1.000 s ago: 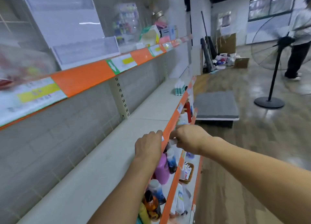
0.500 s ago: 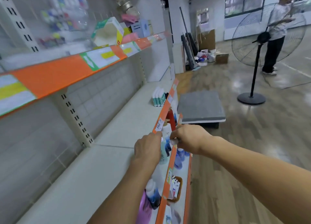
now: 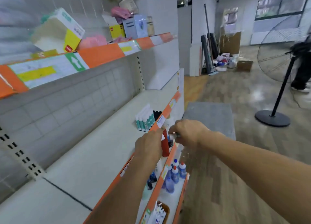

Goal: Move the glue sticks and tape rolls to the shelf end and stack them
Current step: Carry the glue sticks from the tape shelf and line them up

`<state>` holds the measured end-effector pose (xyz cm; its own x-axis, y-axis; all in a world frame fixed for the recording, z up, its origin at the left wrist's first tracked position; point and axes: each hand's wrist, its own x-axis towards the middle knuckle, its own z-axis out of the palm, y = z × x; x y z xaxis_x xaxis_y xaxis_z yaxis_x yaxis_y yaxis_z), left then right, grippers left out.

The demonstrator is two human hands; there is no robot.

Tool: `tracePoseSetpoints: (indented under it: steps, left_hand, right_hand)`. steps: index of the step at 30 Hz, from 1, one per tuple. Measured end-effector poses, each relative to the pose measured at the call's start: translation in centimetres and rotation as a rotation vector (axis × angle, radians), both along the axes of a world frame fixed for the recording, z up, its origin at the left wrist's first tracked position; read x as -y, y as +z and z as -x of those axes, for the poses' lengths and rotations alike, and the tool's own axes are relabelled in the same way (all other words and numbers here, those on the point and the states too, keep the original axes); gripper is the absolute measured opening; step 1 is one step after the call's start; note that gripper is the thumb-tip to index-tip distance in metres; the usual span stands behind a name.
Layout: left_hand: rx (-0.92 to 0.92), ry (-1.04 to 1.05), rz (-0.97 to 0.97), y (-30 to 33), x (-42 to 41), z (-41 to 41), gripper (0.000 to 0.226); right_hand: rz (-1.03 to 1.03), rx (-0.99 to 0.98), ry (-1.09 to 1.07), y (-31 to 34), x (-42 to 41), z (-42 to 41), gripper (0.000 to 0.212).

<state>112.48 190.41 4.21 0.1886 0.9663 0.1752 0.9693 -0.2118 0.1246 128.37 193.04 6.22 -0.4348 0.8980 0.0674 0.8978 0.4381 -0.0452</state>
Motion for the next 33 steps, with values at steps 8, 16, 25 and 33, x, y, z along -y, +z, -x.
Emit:
tracePoseSetpoints:
  steps: [8, 16, 25, 33]
  left_hand:
    - [0.002, 0.029, 0.085, -0.8, -8.4, -4.4, 0.041]
    - [0.013, -0.022, -0.043, -2.2, -19.3, -6.3, 0.031]
    - [0.147, -0.019, -0.127, -0.9, -27.9, -6.5, 0.035]
    - [0.331, 0.07, -0.066, 0.9, -30.8, -5.5, 0.026]
  right_hand:
    - [0.049, -0.01, 0.003, -0.9, -8.8, -4.5, 0.035]
    - [0.038, -0.081, 0.0, -2.1, -18.7, -6.5, 0.029]
    - [0.071, -0.267, -0.051, -1.1, -27.4, -7.6, 0.029]
    - [0.147, -0.36, 0.06, -1.3, -33.2, -5.9, 0.032]
